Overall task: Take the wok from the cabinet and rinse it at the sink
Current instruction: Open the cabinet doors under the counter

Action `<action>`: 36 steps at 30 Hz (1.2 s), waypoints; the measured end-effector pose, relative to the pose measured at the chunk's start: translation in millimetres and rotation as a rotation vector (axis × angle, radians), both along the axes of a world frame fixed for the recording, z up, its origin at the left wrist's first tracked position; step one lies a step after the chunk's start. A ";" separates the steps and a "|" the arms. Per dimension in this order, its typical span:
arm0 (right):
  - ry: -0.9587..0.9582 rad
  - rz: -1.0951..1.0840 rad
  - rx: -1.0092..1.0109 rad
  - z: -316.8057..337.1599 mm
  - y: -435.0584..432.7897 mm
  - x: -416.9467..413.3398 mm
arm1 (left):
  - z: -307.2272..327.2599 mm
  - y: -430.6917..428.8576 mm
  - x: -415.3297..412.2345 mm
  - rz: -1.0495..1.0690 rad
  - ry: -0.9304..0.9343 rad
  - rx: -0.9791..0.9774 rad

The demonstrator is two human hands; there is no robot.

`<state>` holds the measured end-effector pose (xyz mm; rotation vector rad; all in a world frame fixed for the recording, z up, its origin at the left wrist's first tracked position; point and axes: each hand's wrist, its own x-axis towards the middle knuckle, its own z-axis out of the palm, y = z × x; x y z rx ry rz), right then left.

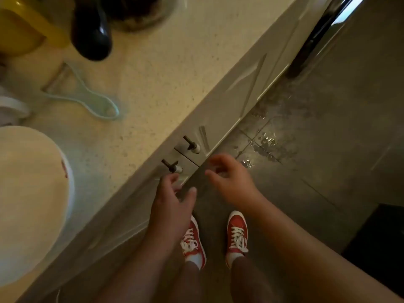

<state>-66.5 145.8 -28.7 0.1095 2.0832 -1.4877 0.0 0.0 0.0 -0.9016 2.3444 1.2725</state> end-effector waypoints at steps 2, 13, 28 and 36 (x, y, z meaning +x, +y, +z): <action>0.077 -0.075 -0.029 -10.0 -14.5 -9.7 | -9.8 0.2 -3.4 0.007 0.036 -0.035; 0.244 -0.142 -0.116 -34.6 -43.4 -11.1 | -29.4 -5.3 2.9 -0.054 0.213 -0.087; 0.335 -0.229 0.081 -42.7 -13.9 18.2 | -20.1 20.4 8.6 -0.145 0.376 -0.001; 0.357 -0.320 0.138 -42.1 23.8 44.2 | -4.4 50.9 5.0 -0.344 0.399 0.146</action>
